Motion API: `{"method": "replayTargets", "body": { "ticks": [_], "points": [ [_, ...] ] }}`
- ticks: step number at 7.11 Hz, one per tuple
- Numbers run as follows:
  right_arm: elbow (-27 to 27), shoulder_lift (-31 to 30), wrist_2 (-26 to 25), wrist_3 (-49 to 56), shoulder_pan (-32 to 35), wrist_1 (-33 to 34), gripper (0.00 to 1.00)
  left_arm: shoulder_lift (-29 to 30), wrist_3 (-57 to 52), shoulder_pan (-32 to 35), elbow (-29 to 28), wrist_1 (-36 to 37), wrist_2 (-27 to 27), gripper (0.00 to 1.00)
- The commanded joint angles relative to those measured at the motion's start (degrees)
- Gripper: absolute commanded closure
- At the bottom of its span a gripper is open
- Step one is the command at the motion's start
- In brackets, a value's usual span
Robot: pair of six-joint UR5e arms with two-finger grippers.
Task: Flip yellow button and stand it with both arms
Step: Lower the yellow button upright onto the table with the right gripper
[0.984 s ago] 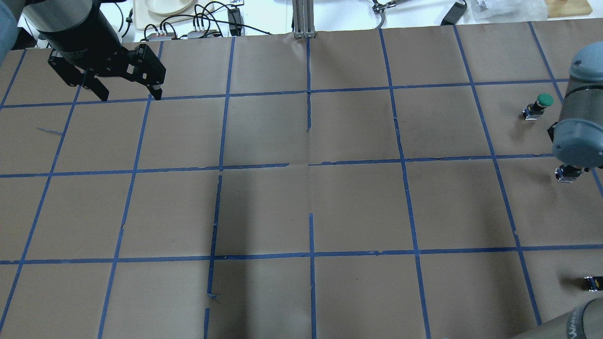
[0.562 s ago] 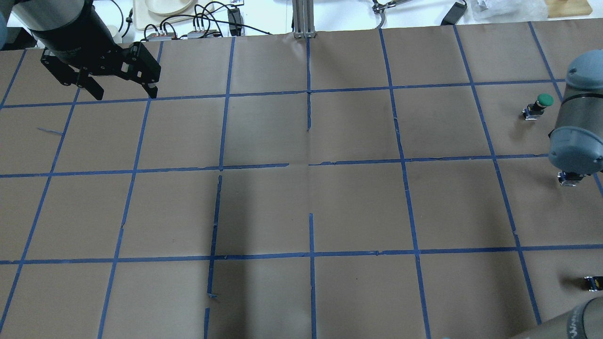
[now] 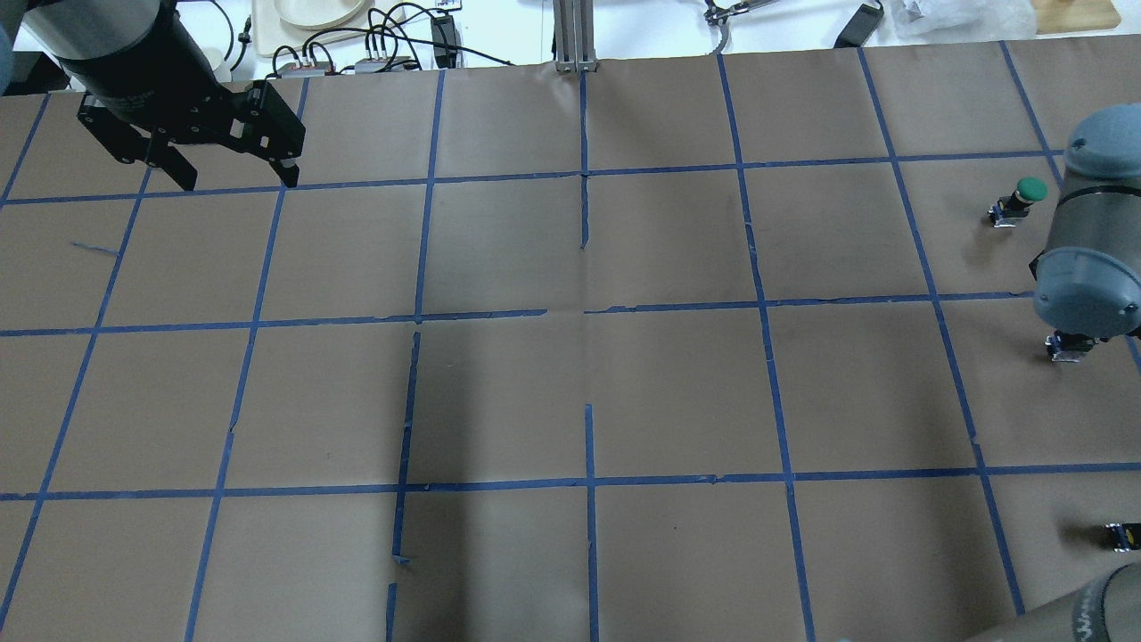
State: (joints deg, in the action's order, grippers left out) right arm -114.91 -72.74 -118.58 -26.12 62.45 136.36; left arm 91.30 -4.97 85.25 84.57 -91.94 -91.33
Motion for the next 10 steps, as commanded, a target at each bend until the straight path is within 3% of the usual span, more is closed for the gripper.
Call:
{"method": "replayTargets", "body": {
  "ticks": [1,4,6,7,8,9,10],
  "points": [
    [-0.1,0.1,-0.1,-0.1,0.0,0.0,0.75,-0.1,0.1,0.0,0.0,-0.1,0.1,0.00],
    [-0.1,0.5,0.0,-0.1,0.0,0.0,0.60,-0.5,0.2,0.1,0.2,-0.2,-0.1,0.00],
    [-0.1,0.6,-0.1,-0.1,0.0,0.0,0.35,-0.3,0.6,0.2,0.2,-0.2,-0.2,0.00],
    [-0.1,0.4,0.0,0.0,0.0,0.0,0.18,-1.1,0.1,0.3,0.2,-0.7,-0.6,0.00],
    [-0.1,0.0,-0.1,0.1,0.0,-0.1,0.13,-1.0,0.1,0.3,0.4,-0.8,-0.6,0.00],
    [0.0,-0.5,0.0,0.3,0.0,-0.1,0.00,-1.4,0.1,0.3,0.4,-0.9,-0.6,0.00],
    [0.3,-1.6,1.1,0.5,0.0,-1.2,0.00,-1.1,0.1,0.3,0.4,-0.9,-0.4,0.00]
  ]
}}
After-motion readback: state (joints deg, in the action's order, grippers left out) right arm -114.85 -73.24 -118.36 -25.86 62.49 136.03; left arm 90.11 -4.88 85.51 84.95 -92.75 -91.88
